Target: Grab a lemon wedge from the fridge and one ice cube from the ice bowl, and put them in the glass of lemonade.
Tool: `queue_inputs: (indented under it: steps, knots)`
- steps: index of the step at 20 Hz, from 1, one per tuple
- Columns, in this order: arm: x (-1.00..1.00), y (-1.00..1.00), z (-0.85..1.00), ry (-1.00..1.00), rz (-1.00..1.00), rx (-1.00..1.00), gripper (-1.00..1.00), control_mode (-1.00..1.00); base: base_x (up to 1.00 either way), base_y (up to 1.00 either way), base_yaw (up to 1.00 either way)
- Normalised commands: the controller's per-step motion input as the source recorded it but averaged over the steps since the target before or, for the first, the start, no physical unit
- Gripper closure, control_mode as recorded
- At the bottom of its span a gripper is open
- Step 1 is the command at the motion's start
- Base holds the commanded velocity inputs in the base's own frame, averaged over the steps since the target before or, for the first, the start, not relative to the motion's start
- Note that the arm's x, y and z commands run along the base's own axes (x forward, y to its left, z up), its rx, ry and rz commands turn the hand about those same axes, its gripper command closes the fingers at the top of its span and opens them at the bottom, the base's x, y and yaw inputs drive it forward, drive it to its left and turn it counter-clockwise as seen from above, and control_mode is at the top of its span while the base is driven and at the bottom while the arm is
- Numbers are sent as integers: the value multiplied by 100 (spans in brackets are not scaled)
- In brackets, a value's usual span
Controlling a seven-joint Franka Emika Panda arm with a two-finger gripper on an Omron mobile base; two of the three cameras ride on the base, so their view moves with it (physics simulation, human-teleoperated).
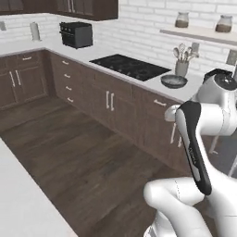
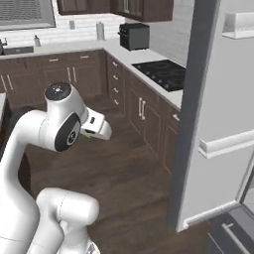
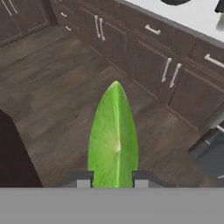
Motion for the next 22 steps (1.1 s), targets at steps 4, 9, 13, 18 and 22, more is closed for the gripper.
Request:
queue_inputs:
  steps: [4,9,13,18,22]
  knots:
    - [0,0,0,0,0,0,100,100,97,0,38]
    - [0,0,0,0,0,0,100,100,100,0,14]
    - [0,0,0,0,0,0,100,100,100,0,-1]
    - [0,0,0,0,0,0,100,100,100,0,-18]
    - [0,0,0,0,0,0,100,100,91,0,-32]
